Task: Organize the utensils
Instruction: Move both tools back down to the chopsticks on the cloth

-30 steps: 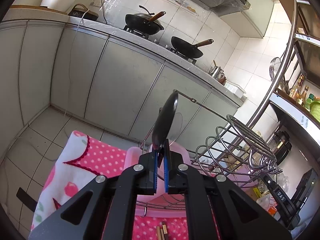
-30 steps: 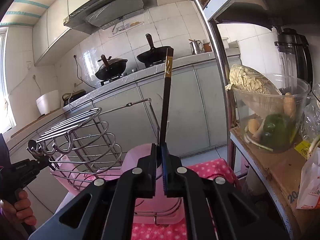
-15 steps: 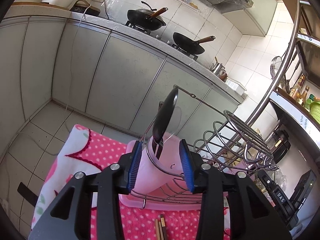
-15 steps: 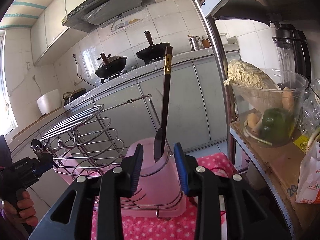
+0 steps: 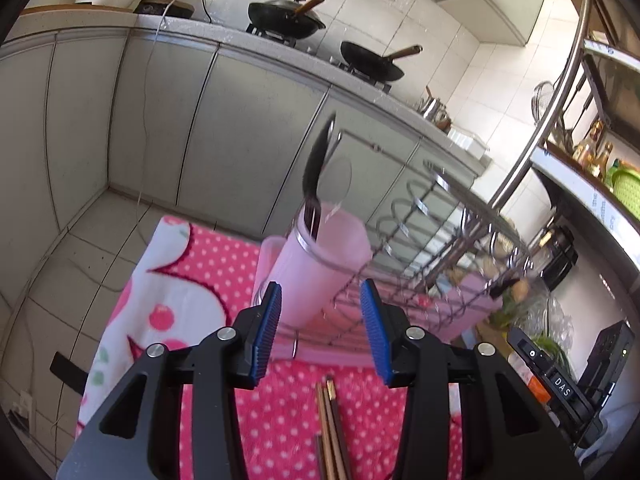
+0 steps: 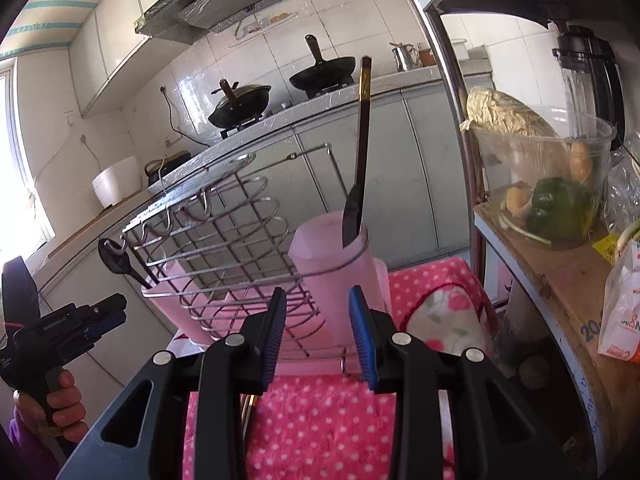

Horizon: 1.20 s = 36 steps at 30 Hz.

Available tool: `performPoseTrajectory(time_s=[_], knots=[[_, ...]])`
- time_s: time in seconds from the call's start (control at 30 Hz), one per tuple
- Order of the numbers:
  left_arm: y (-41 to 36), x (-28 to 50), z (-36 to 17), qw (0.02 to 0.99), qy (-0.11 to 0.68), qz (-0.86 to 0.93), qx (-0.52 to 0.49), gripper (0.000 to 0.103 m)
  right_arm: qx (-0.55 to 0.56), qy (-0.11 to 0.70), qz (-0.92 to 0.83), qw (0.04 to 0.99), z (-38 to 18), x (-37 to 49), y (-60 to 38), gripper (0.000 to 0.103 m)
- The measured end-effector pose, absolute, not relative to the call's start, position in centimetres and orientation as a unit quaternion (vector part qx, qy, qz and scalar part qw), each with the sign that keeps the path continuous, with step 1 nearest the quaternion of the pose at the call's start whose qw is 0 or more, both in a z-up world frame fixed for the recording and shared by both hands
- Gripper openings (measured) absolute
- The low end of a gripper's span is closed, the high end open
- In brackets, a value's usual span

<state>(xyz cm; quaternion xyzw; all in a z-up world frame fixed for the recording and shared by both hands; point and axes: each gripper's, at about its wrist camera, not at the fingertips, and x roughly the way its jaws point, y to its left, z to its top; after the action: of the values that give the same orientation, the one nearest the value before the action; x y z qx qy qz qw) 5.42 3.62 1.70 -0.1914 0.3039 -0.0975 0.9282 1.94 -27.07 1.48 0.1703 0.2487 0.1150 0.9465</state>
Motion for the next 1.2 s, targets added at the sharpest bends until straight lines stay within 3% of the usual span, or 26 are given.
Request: performPoseTrajectory(time_s=[0.8, 1.07, 1.2], knots=[[-0.3, 5.1, -8.7, 0.822, 0.515, -0.153, -0.189, 0.041, 0.198, 0.418, 0.170, 0.870, -6.3, 0.7, -24.2, 0.033], [-1.8, 8.1, -9.8, 0.806, 0.545, -0.153, -0.174, 0.025, 0.209, 0.442, 0.197, 0.850, -7.1, 1.2, -23.8, 0.032], [-2.2, 9.2, -10.7, 0.796, 0.559, -0.155, -0.173, 0.023, 0.212, 0.451, 0.208, 0.842, -7.5, 1.5, -23.4, 0.031]])
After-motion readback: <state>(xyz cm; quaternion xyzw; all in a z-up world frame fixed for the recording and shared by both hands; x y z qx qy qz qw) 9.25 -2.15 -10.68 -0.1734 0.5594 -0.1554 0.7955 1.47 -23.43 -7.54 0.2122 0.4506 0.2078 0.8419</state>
